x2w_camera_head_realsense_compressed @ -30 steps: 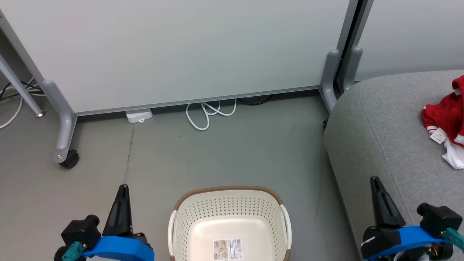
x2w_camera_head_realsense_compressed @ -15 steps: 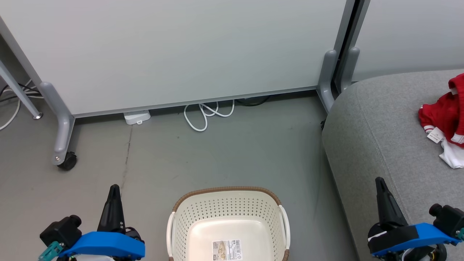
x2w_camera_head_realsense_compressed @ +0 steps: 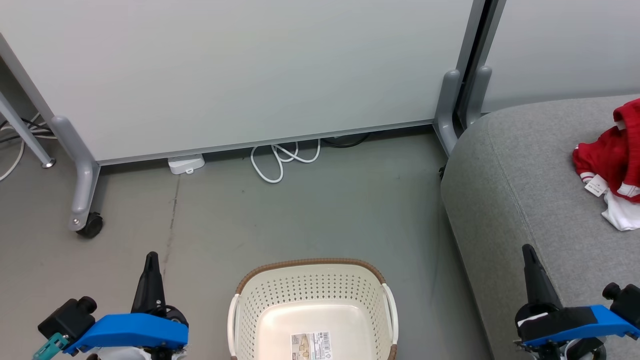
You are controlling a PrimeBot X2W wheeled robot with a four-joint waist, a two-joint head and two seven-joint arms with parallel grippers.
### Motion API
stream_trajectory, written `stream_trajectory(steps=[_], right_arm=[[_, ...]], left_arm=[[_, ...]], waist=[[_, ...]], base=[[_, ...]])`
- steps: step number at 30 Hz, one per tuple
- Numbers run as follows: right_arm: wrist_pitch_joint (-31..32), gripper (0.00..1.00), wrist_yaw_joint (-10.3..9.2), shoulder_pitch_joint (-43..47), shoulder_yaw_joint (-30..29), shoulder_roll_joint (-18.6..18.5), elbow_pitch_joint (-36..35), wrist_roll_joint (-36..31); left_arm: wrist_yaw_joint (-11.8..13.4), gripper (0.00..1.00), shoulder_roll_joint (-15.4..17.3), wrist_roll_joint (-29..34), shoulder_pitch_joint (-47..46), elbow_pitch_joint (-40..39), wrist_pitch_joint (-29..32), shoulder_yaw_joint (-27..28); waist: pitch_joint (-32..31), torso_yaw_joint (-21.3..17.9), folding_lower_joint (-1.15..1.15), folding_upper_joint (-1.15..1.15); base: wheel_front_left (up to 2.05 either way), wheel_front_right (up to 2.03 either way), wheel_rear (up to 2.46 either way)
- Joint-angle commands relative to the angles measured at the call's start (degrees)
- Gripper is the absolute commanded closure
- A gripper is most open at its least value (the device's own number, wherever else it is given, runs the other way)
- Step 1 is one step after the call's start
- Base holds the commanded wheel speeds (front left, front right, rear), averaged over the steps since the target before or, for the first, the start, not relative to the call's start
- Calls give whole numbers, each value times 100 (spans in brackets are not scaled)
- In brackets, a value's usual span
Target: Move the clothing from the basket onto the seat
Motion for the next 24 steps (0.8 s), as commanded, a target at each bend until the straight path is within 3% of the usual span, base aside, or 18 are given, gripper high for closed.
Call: stream_trajectory(steps=[1, 24], right_arm=[[61, 100, 1, -165, -31, -2, -85, 258], [455, 100, 2, -234, -134, 22, -83, 1726]], left_arm=[[-44, 100, 14, -258, -168, -90, 57, 64], [-61, 100, 16, -1805, -252, -123, 451, 217]], waist=[[-4, -7, -1, 0], [-38, -78, -1, 0]], base=[[0, 0, 0], [0, 0, 0]])
